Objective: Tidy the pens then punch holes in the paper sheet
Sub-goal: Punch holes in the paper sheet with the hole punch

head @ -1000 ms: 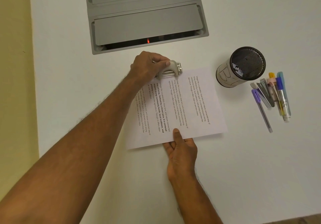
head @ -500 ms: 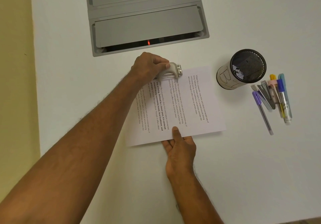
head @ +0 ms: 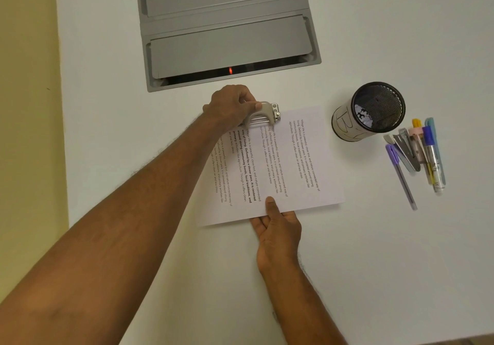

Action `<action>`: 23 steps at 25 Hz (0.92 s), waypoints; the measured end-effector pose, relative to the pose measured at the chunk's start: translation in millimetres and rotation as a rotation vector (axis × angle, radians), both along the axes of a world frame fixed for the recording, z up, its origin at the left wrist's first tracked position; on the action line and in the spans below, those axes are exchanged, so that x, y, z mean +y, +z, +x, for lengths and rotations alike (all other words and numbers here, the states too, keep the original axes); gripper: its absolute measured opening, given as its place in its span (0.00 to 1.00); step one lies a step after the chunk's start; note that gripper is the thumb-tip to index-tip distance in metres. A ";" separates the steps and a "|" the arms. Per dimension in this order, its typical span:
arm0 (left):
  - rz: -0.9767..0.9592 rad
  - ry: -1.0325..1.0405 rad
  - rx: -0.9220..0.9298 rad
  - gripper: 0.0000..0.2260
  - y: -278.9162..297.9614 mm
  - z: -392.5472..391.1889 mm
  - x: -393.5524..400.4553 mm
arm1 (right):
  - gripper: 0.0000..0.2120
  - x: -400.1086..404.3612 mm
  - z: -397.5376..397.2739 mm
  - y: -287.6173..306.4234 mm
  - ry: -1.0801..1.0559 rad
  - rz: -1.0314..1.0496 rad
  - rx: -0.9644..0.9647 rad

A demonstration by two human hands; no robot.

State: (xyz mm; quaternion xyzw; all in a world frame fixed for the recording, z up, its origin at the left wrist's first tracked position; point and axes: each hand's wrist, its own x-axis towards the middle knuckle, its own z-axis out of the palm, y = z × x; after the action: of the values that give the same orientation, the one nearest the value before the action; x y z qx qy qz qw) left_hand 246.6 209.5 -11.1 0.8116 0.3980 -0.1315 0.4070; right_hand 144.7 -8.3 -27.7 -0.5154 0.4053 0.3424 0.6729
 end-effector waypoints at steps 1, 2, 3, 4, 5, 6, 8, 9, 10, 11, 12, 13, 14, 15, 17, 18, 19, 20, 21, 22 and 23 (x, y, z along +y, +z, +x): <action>-0.007 0.008 -0.001 0.08 0.1 0.0 0.0 | 0.07 0.1 0.3 0.2 0.002 -0.003 0.004; -0.013 0.018 -0.004 0.08 0.0 0.4 0.0 | 0.06 0.2 0.7 0.2 0.002 -0.006 0.008; -0.014 0.029 -0.007 0.09 -0.3 0.9 -0.4 | 0.06 0.0 1.1 0.0 0.002 -0.009 0.011; -0.007 0.041 -0.004 0.09 -0.1 1.4 -0.8 | 0.06 0.3 1.2 -0.1 0.001 -0.012 0.014; 0.004 0.053 0.004 0.09 -0.1 1.8 -1.2 | 0.06 0.2 0.9 -0.2 0.001 -0.013 0.017; 0.012 0.063 0.013 0.10 -0.3 2.8 -1.3 | 0.06 0.1 1.0 -0.3 0.001 -0.010 0.017; 0.025 0.070 0.028 0.10 -1.2 4.6 -1.3 | 0.07 -0.2 1.1 -0.4 0.001 -0.003 0.016; 0.036 0.065 0.041 0.11 -2.0 5.3 -1.7 | 0.07 -0.4 1.2 -0.8 0.001 -0.005 0.015; 0.051 0.057 0.056 0.11 -2.6 5.7 -1.5 | 0.07 -0.6 1.1 -1.2 0.001 -0.008 0.015; 0.066 0.048 0.074 0.13 -3.3 6.3 -1.6 | 0.07 -0.9 1.1 -1.6 0.001 -0.009 0.015; 0.083 0.038 0.090 0.14 -3.7 7.0 -1.9 | 0.07 -1.4 1.0 -1.7 0.001 -0.008 0.015; 0.100 0.029 0.103 0.14 -3.9 8.1 -2.2 | 0.08 -1.4 1.3 -1.4 0.001 -0.003 0.017; 0.111 0.021 0.110 0.15 -4.1 9.3 -2.3 | 0.08 -1.7 1.7 -1.3 0.002 0.002 0.017; 0.115 0.015 0.116 0.15 -5.1 10.1 -1.9 | 0.08 -1.8 2.1 -1.5 0.003 0.005 0.017; 0.116 0.009 0.120 0.16 -6.8 10.6 -0.9 | 0.08 -2.4 2.6 -2.6 0.003 0.008 0.013; 0.120 0.008 0.120 0.16 -7.1 10.4 -0.5 | 0.08 -2.4 2.4 -3.0 0.002 0.008 0.013; 0.125 0.006 0.118 0.16 -7.4 10.2 -0.6 | 0.08 -2.3 2.2 -3.3 0.001 0.009 0.013; 0.129 0.005 0.111 0.16 -7.9 9.9 -0.7 | 0.08 -2.4 2.0 -3.8 0.001 0.009 0.014; 0.134 0.005 0.102 0.15 -9.0 9.1 -0.9 | 0.08 -2.5 1.8 -4.1 0.002 0.009 0.015; 0.141 0.007 0.087 0.15 -10.3 7.9 -1.4 | 0.08 -2.8 1.8 -4.2 0.004 0.010 0.016; 0.150 0.011 0.065 0.13 -11.9 5.9 -2.6 | 0.07 -2.6 1.9 -4.1 0.005 0.014 0.018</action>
State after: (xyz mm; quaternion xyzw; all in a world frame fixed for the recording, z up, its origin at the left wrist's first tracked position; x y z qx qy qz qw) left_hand 252.5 206.9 -23.0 0.8330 0.4242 -0.1255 0.3323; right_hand 146.6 -11.0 -31.8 -0.5087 0.4076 0.3514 0.6720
